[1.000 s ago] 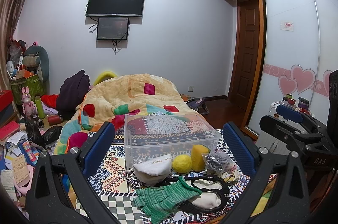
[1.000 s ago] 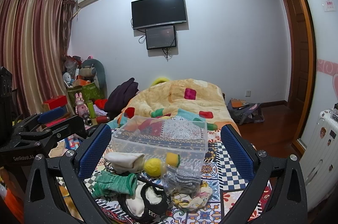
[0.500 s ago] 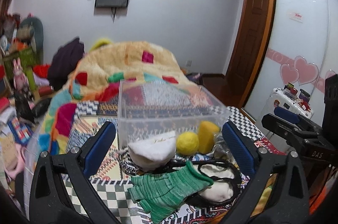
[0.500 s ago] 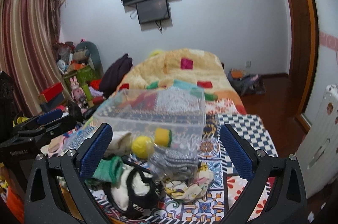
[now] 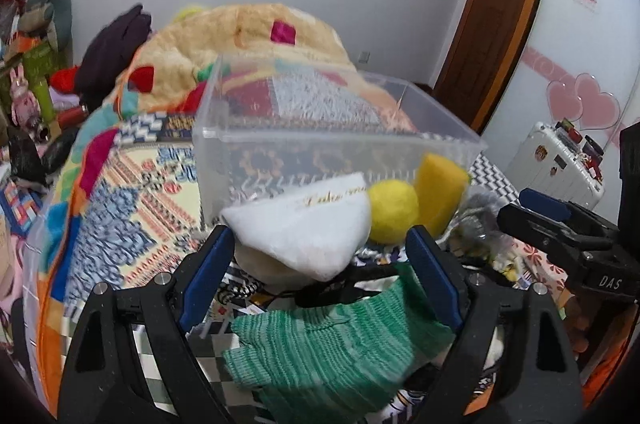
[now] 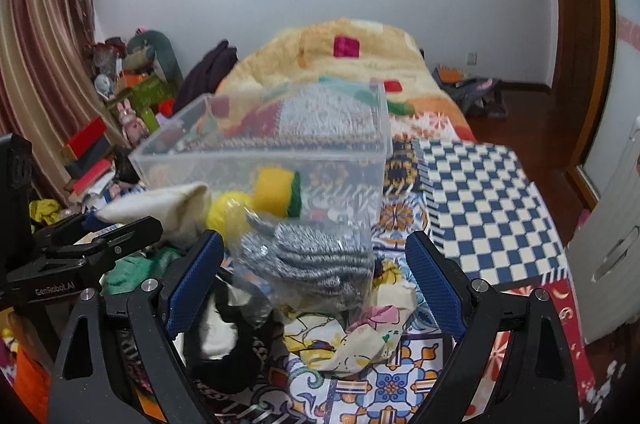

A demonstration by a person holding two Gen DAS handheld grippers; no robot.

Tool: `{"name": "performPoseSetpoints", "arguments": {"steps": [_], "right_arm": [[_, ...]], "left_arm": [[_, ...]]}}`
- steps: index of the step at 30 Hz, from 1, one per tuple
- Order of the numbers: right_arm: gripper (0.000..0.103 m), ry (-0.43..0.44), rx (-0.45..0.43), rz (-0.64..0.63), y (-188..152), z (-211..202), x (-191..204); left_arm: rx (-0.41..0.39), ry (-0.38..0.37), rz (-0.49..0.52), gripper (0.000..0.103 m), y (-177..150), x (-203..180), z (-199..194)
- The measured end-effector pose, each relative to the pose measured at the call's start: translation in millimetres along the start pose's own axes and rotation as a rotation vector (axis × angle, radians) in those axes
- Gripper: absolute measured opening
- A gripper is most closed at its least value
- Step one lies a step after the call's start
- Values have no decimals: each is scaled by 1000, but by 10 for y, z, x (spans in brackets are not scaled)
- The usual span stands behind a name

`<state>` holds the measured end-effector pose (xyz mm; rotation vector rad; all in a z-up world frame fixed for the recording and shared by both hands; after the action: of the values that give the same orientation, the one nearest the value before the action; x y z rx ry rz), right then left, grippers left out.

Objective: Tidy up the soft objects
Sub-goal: 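Grasp the white cloth pouch with the left gripper while the right grasps the grey mesh bag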

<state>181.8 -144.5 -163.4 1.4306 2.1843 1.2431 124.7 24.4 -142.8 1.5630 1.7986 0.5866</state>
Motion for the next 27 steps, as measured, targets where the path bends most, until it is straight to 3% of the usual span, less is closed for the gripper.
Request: {"name": "performPoseSetpoints", "arguments": {"steps": [2, 4, 6, 13, 14, 18, 27], "right_arm": [[89, 6, 23, 10, 0, 72, -3], [78, 25, 51, 18, -24, 128, -4], [67, 40, 72, 25, -39, 169, 6], [55, 26, 53, 8, -34, 128, 14], [53, 22, 47, 2, -31, 114, 21], [52, 14, 20, -10, 9, 57, 21], [52, 49, -69, -25, 163, -199, 108]], "left_arm": [[21, -8, -33, 88, -20, 38, 62], [29, -16, -60, 86, -23, 83, 86], [27, -11, -62, 78, -18, 110, 79], [28, -4, -33, 51, -23, 88, 96], [27, 1, -26, 43, -28, 75, 91], [14, 7, -19, 30, -17, 66, 32], [-87, 13, -34, 26, 152, 133, -345]]}}
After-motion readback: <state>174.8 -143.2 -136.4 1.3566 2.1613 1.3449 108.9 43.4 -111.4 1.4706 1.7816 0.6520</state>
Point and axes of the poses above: each gripper's, at about its wrist camera, not at the fingertips, and z roughly the way its jaws point, x to its left, y to its top, the point moved 3 cm from there along z, roughly the way its jaws point, and after that the axes turned 1 degree about y, right-handed, at the moved point
